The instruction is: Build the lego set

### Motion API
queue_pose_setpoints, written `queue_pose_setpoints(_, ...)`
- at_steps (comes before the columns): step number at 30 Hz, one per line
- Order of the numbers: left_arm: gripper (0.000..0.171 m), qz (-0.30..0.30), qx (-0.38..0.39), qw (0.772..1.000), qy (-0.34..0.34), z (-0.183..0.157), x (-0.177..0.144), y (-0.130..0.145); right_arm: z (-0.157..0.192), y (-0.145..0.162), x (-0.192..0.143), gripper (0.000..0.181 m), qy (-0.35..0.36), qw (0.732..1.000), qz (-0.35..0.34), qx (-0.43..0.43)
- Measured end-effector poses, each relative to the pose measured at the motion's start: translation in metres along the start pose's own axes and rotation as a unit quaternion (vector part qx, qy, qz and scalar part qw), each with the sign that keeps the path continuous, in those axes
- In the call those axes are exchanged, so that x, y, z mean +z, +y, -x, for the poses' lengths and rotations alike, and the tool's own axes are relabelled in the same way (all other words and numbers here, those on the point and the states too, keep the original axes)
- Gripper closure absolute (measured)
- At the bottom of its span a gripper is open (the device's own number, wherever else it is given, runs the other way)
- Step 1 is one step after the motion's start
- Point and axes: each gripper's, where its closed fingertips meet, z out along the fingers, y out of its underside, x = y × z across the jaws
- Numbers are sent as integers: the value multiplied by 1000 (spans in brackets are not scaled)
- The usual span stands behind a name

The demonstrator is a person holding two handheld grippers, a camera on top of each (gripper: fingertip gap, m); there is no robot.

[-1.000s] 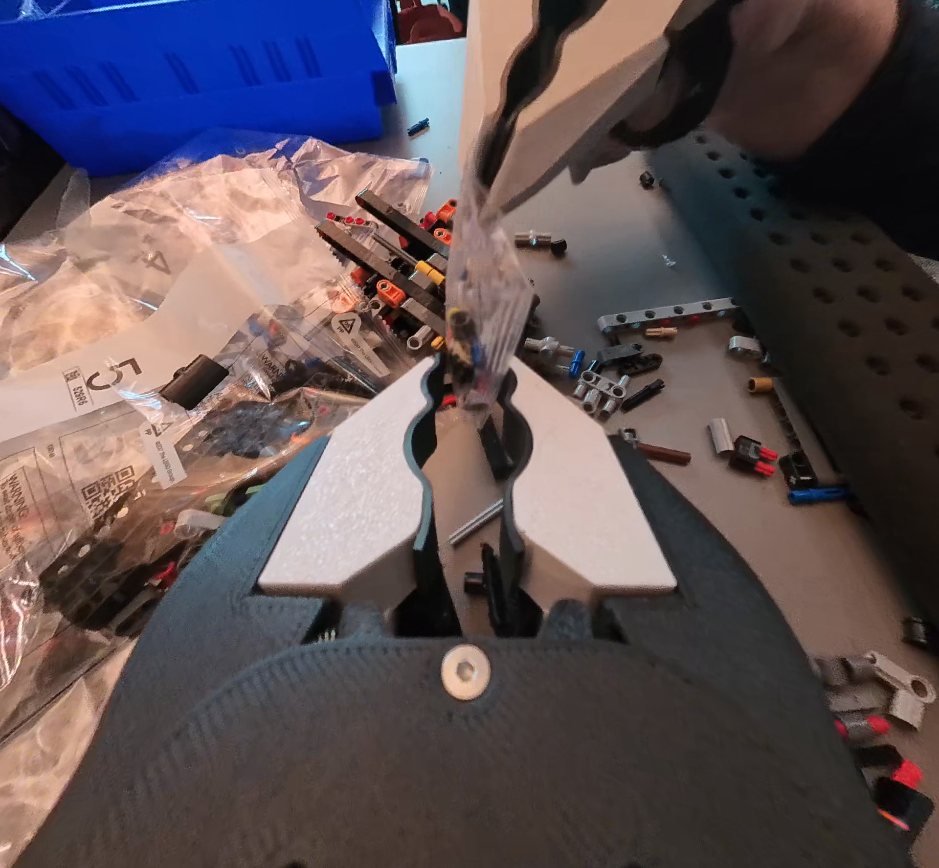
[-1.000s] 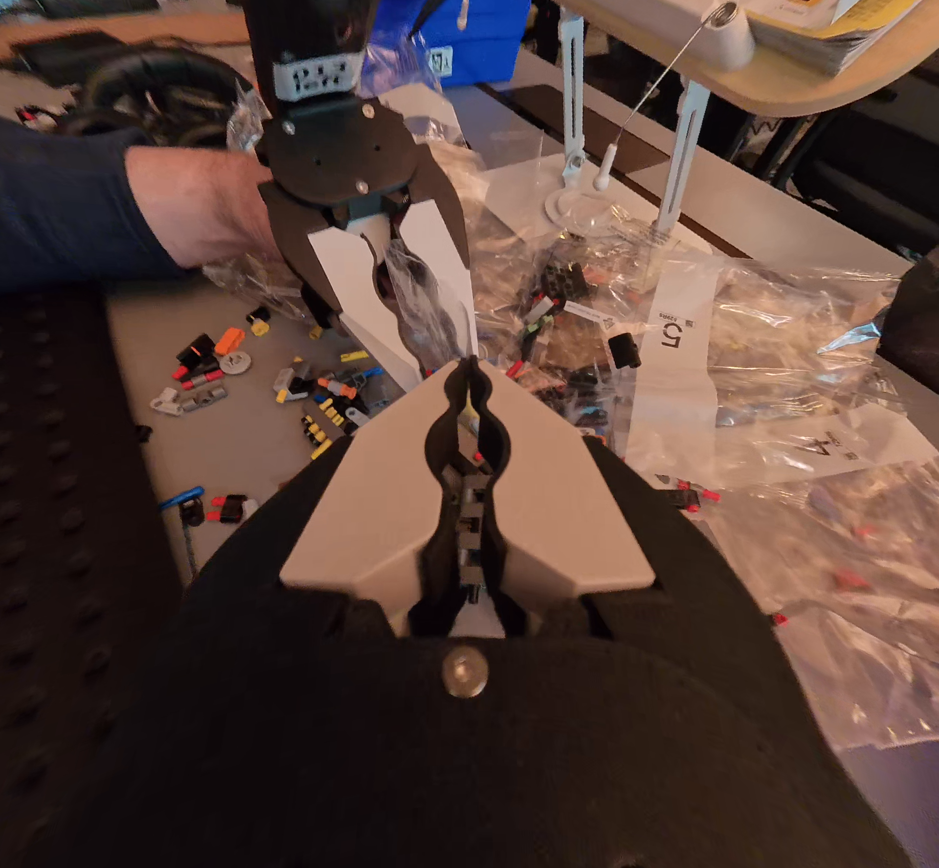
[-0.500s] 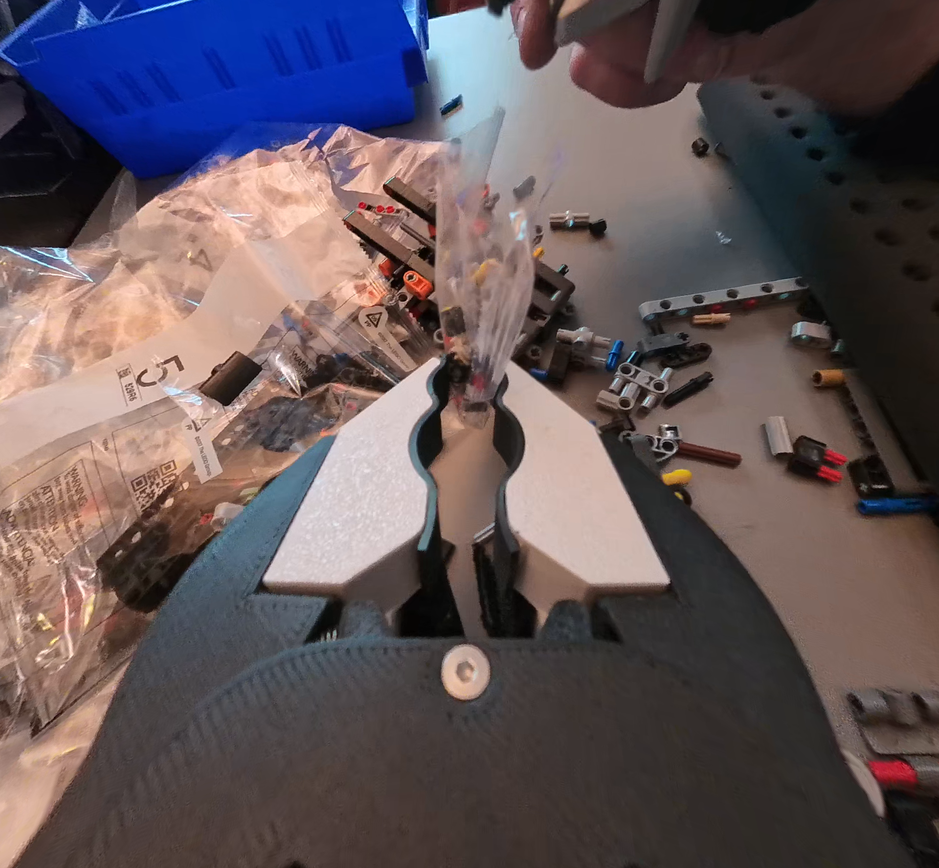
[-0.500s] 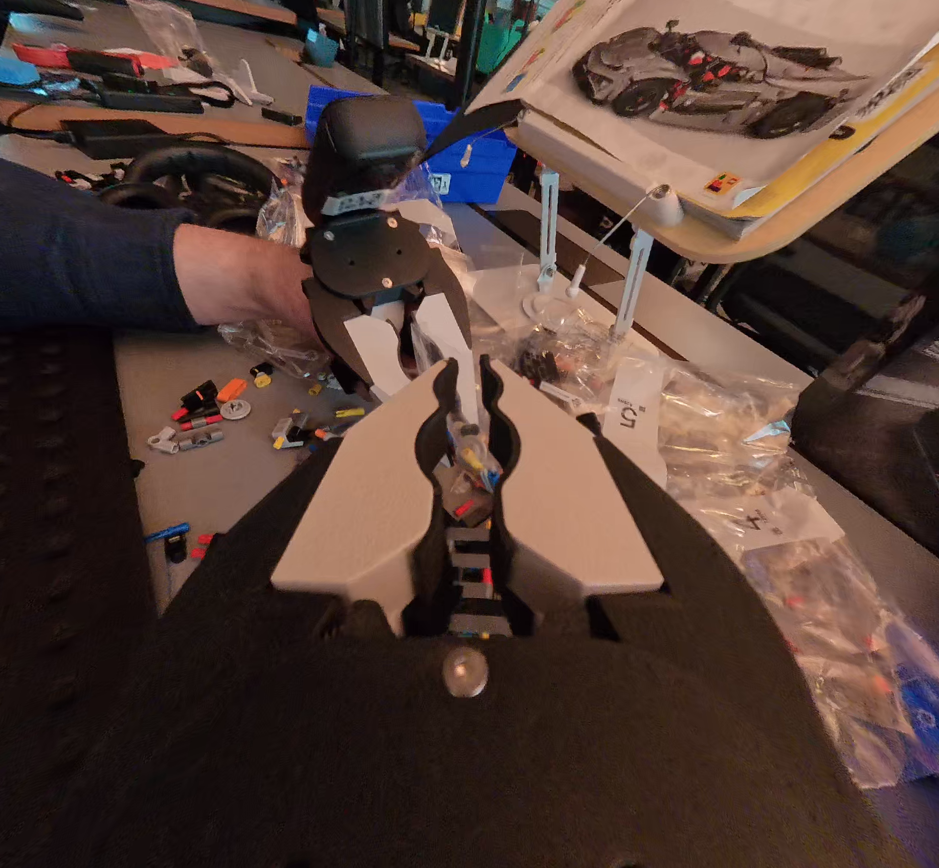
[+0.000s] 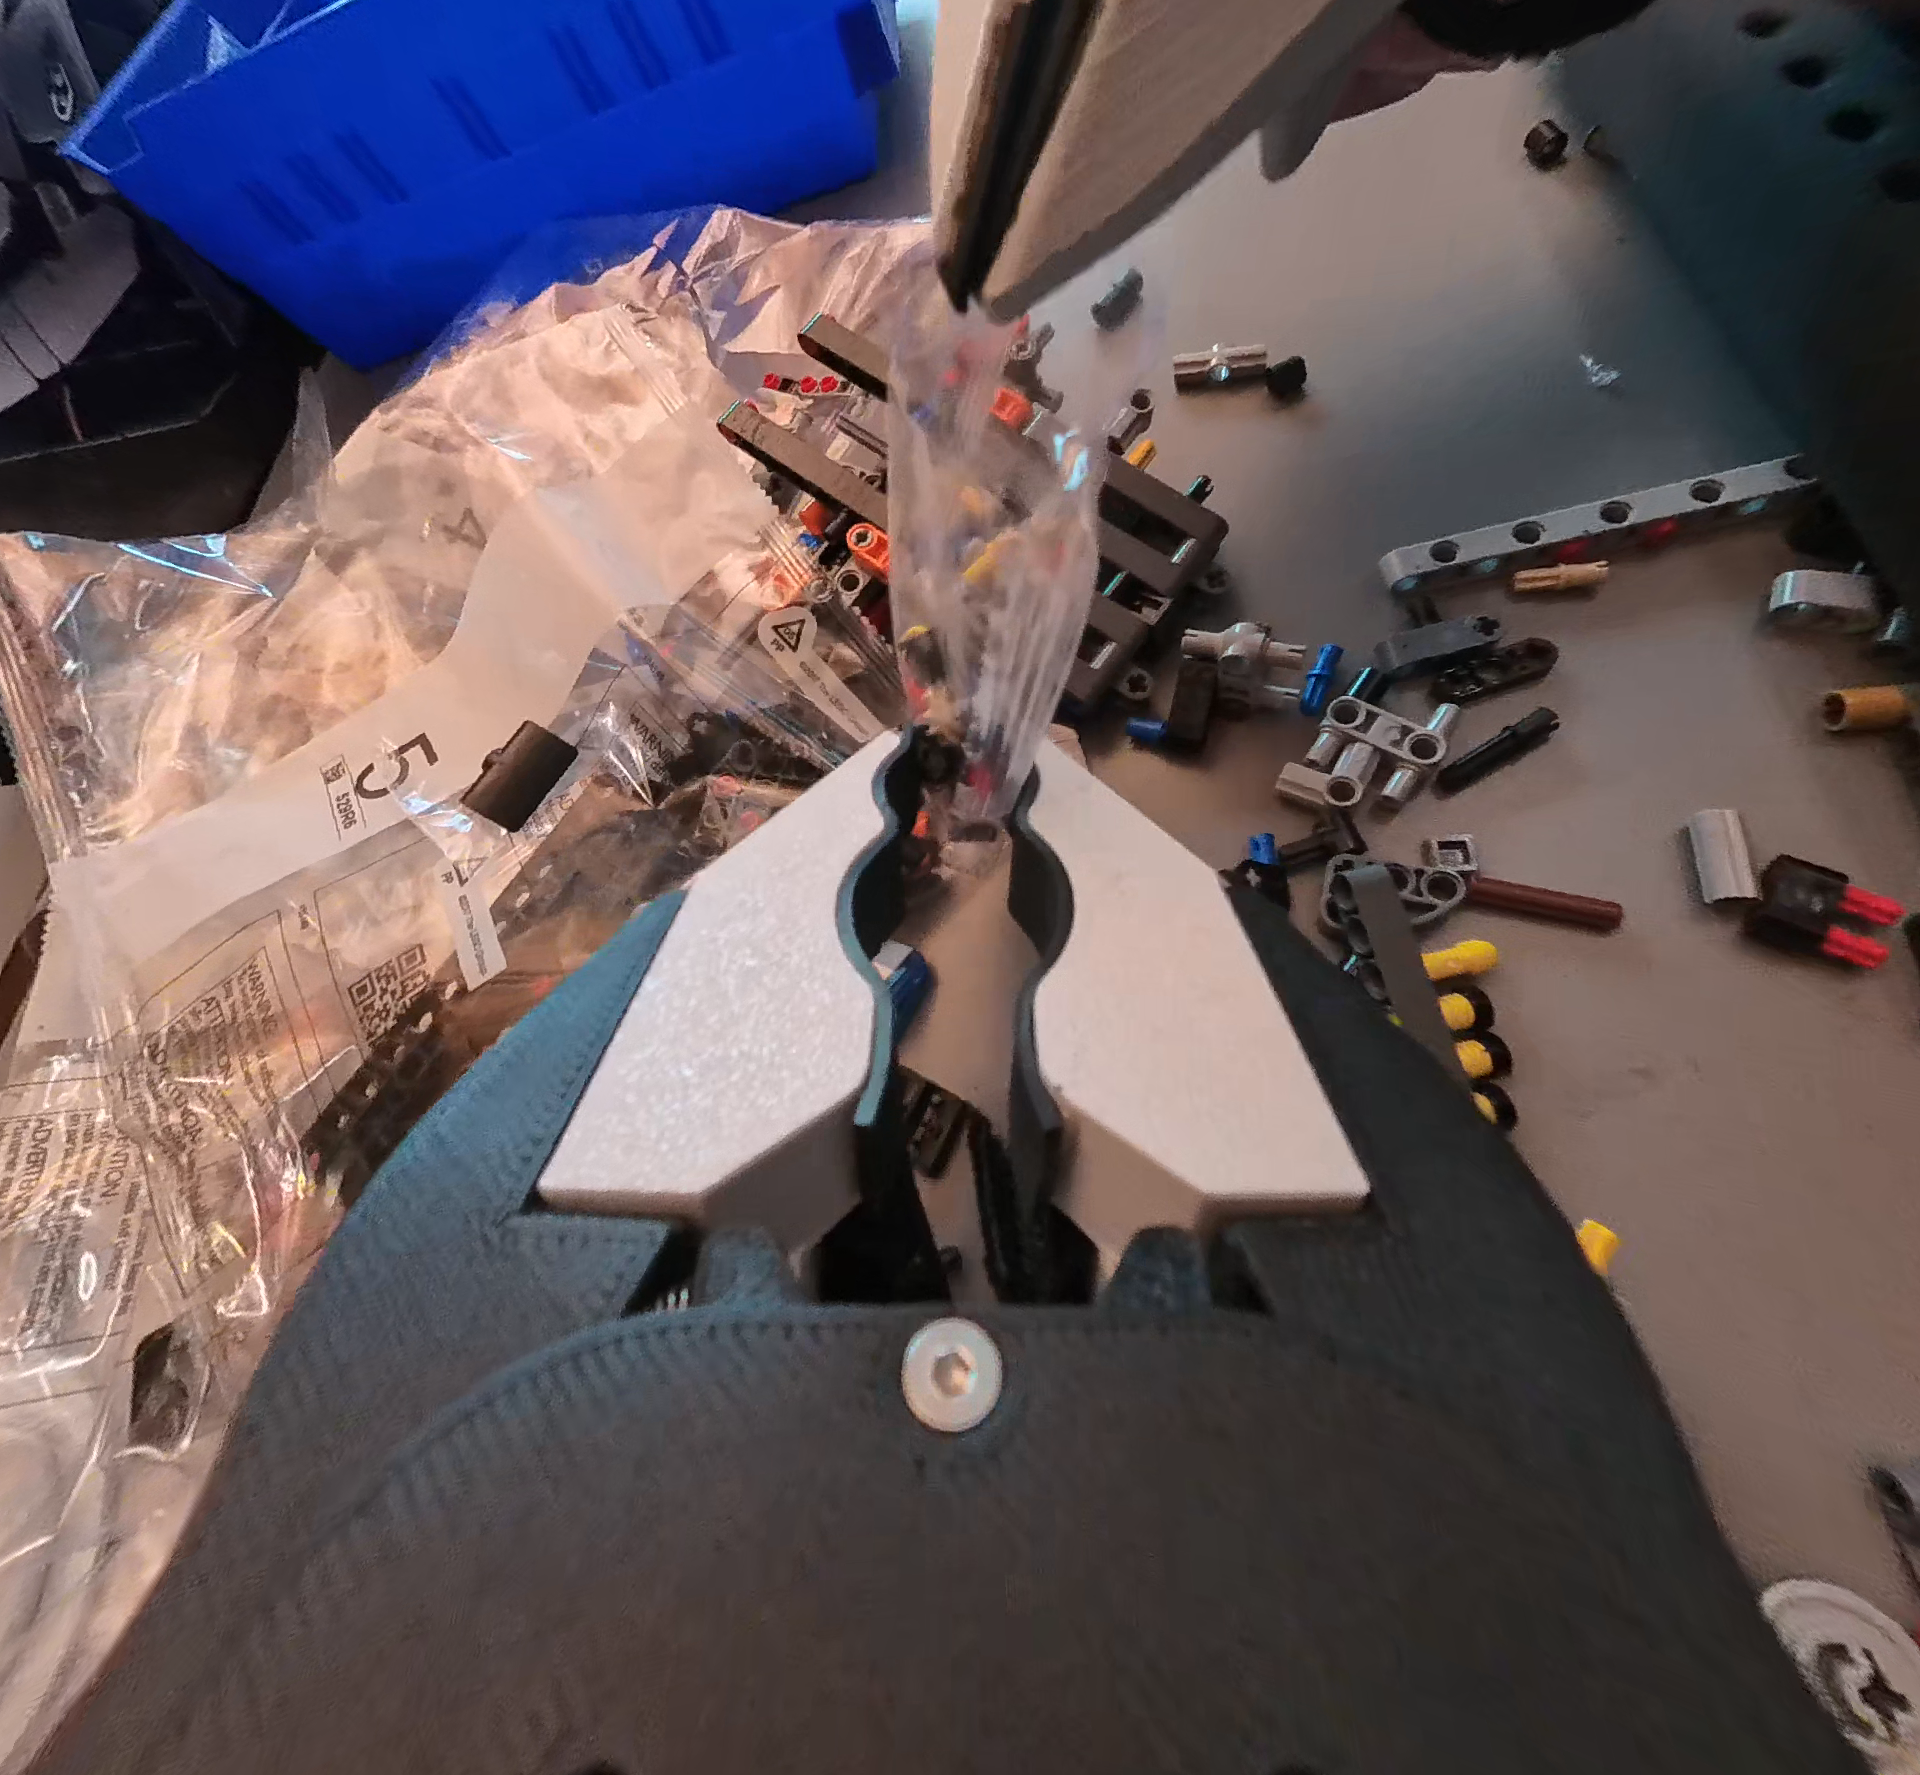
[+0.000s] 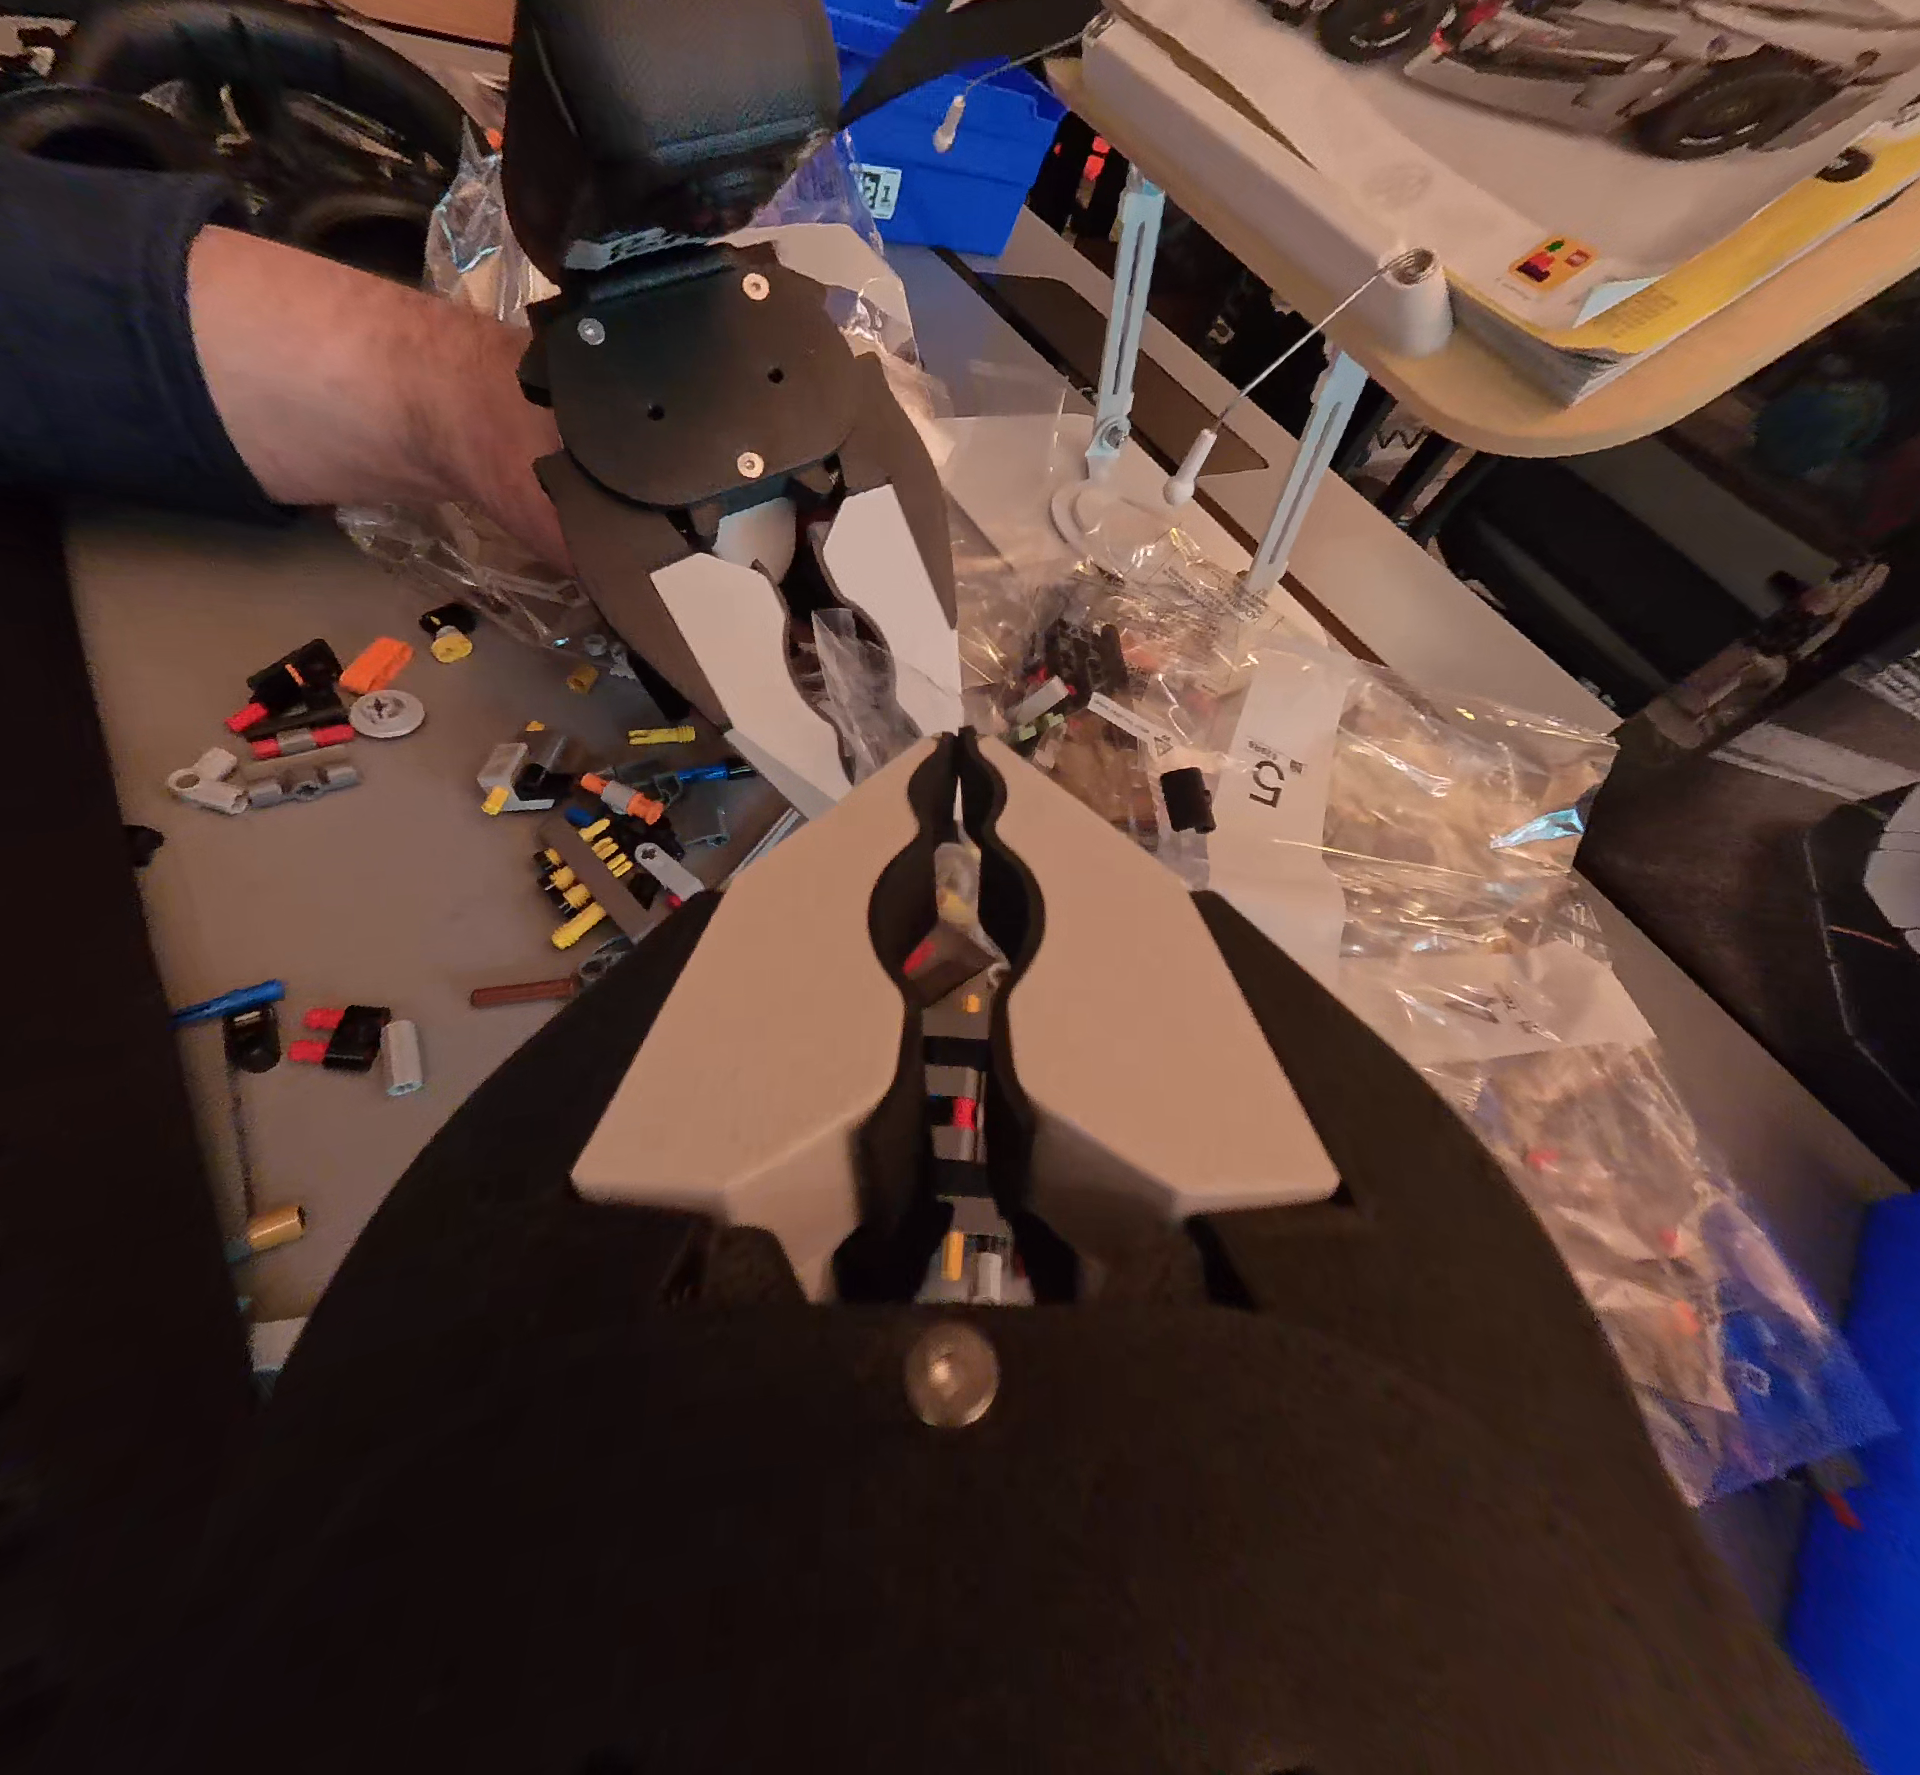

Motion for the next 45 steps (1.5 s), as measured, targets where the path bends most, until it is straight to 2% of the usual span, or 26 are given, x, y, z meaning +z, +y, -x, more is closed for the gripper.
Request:
queue_pose_setpoints(5, 160, 6, 4, 1000, -22, 7, -1, 2, -22, -2, -21, 181, 50, 998, -20, 21)
queue_pose_setpoints(8, 160, 15, 9, 999, -27, 9, -1, 5, -31, 6, -36, 178, 63, 997, 1, 34)
queue_pose_setpoints(11, 160, 23, 16, 999, -29, 8, 1, 7, -30, 35, -47, 166, 59, 995, 70, 46)
queue_pose_setpoints(15, 160, 28, 16, 999, -32, 9, 2, 9, -13, 85, -66, 162, 39, 985, 160, 57)
queue_pose_setpoints(20, 160, 33, 16, 999, -35, 10, 3, 12, 12, 121, -75, 165, 13, 972, 222, 69)
queue_pose_setpoints(24, 159, 35, 16, 999, -35, 10, 4, 13, 14, 144, -77, 170, 17, 962, 267, 63)
queue_pose_setpoints(32, 160, 38, 17, 999, -32, 9, 5, 14, 18, 147, -80, 170, -6, 960, 270, 69)
queue_pose_setpoints(39, 159, 38, 17, 999, -32, 9, 5, 14, 14, 148, -82, 181, 1, 960, 270, 70)
queue_pose_setpoints(45, 160, 37, 17, 999, -31, 9, 5, 14, 16, 148, -82, 181, -2, 961, 270, 59)
